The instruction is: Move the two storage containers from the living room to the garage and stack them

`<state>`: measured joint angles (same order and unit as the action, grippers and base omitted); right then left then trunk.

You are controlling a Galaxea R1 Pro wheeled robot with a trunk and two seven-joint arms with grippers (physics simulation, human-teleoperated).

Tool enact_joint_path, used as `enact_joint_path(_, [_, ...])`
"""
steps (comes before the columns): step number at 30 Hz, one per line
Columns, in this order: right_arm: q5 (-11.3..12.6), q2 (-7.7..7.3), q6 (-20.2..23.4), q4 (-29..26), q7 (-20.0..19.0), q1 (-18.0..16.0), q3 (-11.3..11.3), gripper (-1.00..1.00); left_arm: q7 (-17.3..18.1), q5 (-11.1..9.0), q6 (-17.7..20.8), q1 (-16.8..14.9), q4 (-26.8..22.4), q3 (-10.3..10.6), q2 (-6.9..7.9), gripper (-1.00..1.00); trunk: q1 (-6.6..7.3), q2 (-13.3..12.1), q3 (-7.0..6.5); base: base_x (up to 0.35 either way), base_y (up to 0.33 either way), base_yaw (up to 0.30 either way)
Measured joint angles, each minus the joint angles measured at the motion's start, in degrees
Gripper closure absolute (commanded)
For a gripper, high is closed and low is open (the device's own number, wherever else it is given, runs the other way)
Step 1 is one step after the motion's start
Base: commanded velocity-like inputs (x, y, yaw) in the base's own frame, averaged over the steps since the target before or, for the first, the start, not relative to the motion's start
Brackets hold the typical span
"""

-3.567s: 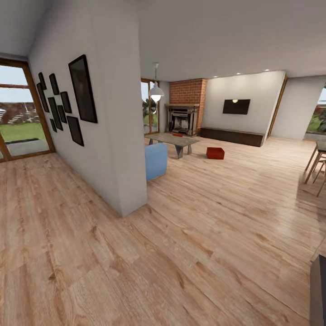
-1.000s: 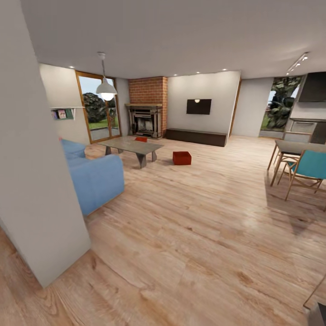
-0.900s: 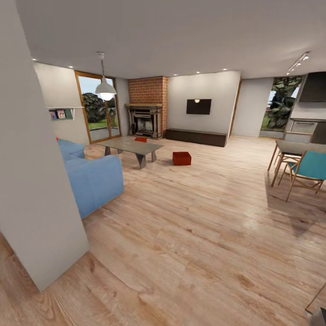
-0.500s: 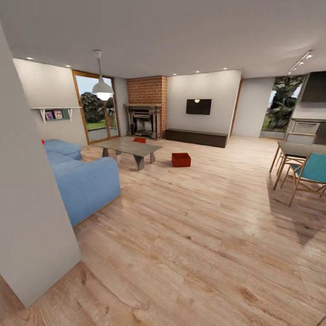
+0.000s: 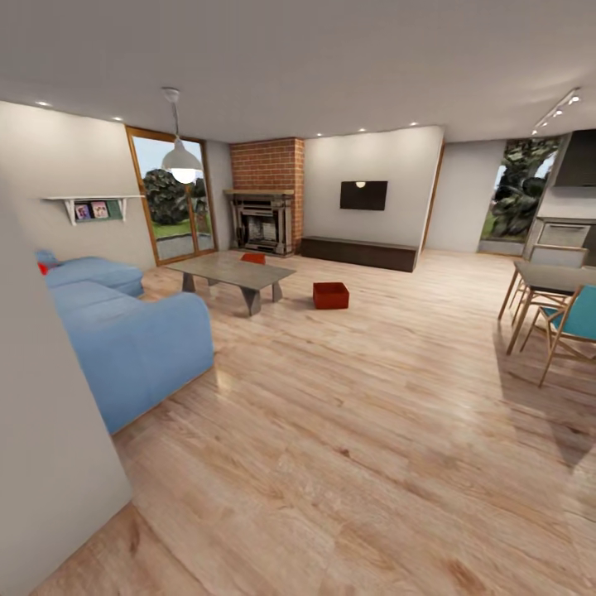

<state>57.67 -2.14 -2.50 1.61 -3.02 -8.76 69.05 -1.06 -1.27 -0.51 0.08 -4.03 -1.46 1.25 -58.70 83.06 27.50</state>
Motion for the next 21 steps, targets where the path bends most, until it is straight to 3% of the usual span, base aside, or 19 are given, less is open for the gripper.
enact_joint_path(16, [0.06,0.0,0.0,0.0,0.0,0.0,-0.15,-1.0,0.0,0.0,-0.02,0.0,0.04,0.03,0.02,-1.0,0.0,0.0,0.0,0.32,0.0,0.0])
enact_joint_path(21, [0.17,0.0,-0.01,0.0,0.0,0.01,-0.21,-1.0,0.0,0.0,-0.02,0.0,0.03,0.01,0.02,-1.0,0.0,0.0,0.0,0.32,0.0,-0.182])
